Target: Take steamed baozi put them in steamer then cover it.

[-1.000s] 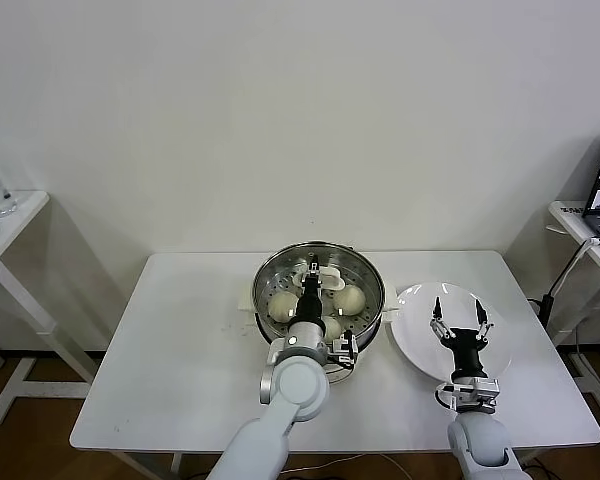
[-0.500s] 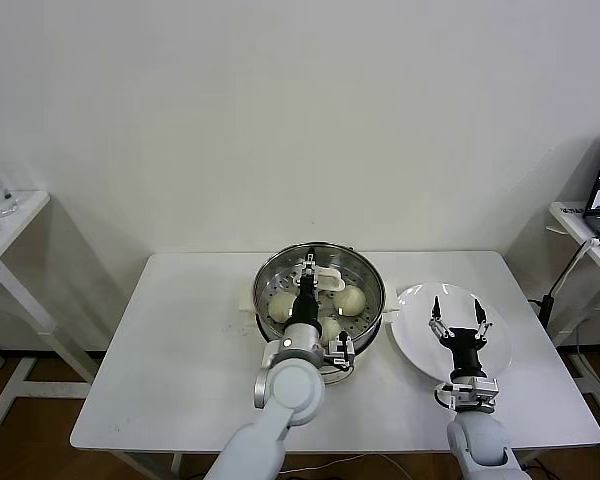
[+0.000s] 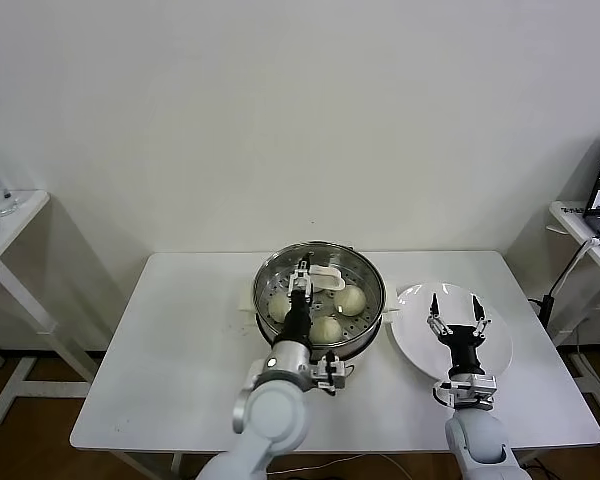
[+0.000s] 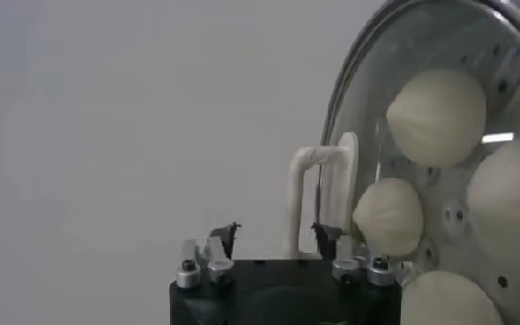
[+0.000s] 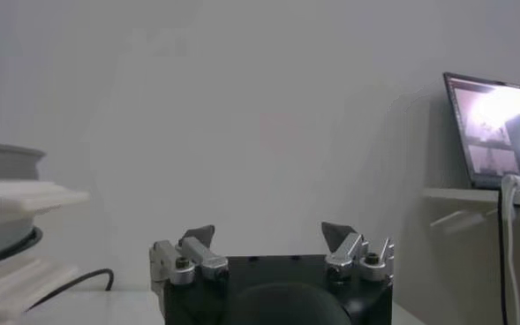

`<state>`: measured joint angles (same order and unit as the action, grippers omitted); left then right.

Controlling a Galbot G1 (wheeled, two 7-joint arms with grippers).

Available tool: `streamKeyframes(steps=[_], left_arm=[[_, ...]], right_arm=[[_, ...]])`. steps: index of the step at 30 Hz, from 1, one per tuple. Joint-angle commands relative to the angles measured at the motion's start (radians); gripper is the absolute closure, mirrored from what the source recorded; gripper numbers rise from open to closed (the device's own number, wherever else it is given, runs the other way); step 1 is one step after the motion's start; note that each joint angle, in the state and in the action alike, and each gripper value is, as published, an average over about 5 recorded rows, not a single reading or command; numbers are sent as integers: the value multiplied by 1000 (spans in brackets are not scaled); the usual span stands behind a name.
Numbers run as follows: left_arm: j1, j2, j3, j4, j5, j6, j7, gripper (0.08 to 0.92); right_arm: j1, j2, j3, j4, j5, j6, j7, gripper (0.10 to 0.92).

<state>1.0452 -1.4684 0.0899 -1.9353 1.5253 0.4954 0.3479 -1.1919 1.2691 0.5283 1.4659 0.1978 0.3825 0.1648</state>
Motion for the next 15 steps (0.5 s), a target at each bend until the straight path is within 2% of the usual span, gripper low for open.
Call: streamKeyframes(steps=[1,4,7,12,15], left_arm=[[114,176,-65,-310,-174,-3,4,184],[156,218,-162,-374,-274,-11,-35,178],[191,246,-294,-383,-471,-20,-134,177],[214,249,-506,-279,-1020,-147,-390,177],[217,246,-608,-175,-1304,-273,-439,177]], right_arm=[[-8,-9,-8,22,6,-39,16,203],[-18,-21,-16,39,16,-63,26,203],[-30,-28,-18,53,22,-71,29,203],[-50,-36,-14,88,63,-101,21,203],[-66,-39,-2,120,128,-143,1,203]])
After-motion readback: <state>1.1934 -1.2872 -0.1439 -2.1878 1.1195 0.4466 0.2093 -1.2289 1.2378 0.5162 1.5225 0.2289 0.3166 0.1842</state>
